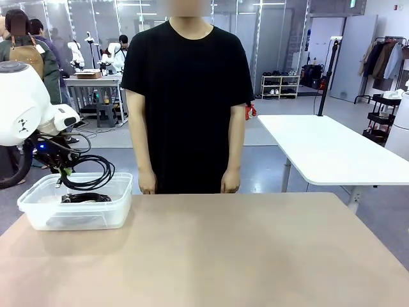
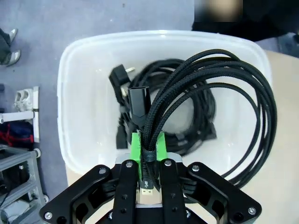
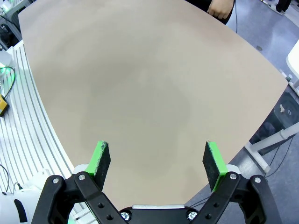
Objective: Organize and store the cables.
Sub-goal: Place the USB Extension Cable into the Organizing box.
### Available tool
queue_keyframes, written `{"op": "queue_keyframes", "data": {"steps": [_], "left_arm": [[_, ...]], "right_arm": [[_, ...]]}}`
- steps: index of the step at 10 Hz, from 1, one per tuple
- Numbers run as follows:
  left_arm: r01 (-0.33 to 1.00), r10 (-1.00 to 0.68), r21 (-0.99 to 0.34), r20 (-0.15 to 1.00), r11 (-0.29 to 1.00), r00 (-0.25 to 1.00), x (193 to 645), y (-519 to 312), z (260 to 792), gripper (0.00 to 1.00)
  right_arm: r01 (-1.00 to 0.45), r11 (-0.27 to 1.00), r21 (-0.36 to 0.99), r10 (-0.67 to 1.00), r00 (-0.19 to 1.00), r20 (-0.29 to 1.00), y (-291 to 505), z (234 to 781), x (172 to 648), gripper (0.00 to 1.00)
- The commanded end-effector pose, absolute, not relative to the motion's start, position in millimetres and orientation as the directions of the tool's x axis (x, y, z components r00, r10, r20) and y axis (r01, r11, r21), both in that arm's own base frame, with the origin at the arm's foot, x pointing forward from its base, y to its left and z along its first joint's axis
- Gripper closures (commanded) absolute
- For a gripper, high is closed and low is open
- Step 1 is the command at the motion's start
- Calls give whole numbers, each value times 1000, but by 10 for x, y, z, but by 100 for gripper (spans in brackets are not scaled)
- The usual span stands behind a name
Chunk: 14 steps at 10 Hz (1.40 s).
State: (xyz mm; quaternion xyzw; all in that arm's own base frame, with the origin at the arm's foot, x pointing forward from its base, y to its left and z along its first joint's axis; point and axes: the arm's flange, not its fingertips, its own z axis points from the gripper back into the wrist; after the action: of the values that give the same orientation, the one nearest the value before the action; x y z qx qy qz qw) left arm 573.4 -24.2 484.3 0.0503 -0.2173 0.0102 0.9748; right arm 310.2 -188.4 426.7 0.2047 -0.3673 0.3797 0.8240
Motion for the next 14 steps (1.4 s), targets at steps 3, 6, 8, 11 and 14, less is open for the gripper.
{"op": "queue_keyframes", "data": {"steps": [3, 6, 8, 11, 14], "left_arm": [[-132, 95, 87, 336, 987, 937, 6250, -22, 4662, 85], [-148, 113, 98, 299, 984, 948, 6370, 11, 4469, 85], [-165, 132, 106, 266, 981, 955, 6418, 27, 4337, 85], [-164, 134, 108, 243, 981, 961, 6429, 6, 4180, 75], [-177, 145, 115, 245, 977, 959, 6413, 19, 4168, 26]], "right_arm": [[-784, 619, 45, 479, 421, 770, -1910, 4262, 3109, 0], [-784, 619, 45, 479, 421, 770, -1910, 4262, 3109, 0], [-784, 619, 45, 479, 421, 770, -1910, 4262, 3109, 0], [-784, 619, 45, 479, 421, 770, -1910, 4262, 3109, 0], [-784, 619, 45, 479, 421, 770, -1910, 4262, 3109, 0]]}}
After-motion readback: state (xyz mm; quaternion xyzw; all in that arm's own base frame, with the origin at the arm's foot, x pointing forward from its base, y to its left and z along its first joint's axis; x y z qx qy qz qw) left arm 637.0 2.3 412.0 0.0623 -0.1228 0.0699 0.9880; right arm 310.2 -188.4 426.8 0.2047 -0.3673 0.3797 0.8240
